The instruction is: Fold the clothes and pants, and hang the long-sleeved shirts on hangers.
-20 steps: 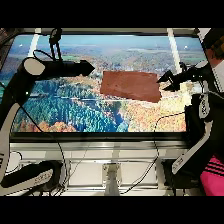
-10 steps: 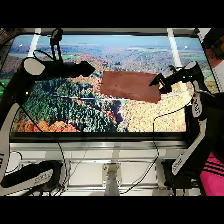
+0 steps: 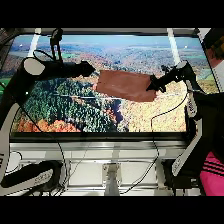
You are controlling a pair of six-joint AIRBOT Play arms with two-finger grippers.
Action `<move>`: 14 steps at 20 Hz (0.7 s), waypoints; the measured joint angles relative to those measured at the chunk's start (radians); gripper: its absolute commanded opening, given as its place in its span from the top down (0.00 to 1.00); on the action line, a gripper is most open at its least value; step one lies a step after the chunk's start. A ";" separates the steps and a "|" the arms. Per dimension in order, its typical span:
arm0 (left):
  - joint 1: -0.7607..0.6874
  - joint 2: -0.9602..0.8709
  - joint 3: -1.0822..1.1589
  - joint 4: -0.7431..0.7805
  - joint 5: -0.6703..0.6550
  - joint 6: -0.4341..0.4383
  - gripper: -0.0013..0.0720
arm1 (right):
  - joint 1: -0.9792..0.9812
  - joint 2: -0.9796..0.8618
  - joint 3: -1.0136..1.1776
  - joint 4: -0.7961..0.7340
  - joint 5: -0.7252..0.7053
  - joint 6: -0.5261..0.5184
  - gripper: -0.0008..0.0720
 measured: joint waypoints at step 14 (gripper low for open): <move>0.000 0.000 0.000 0.000 0.000 0.000 0.31 | -0.392 0.347 0.000 -0.097 0.130 0.079 0.98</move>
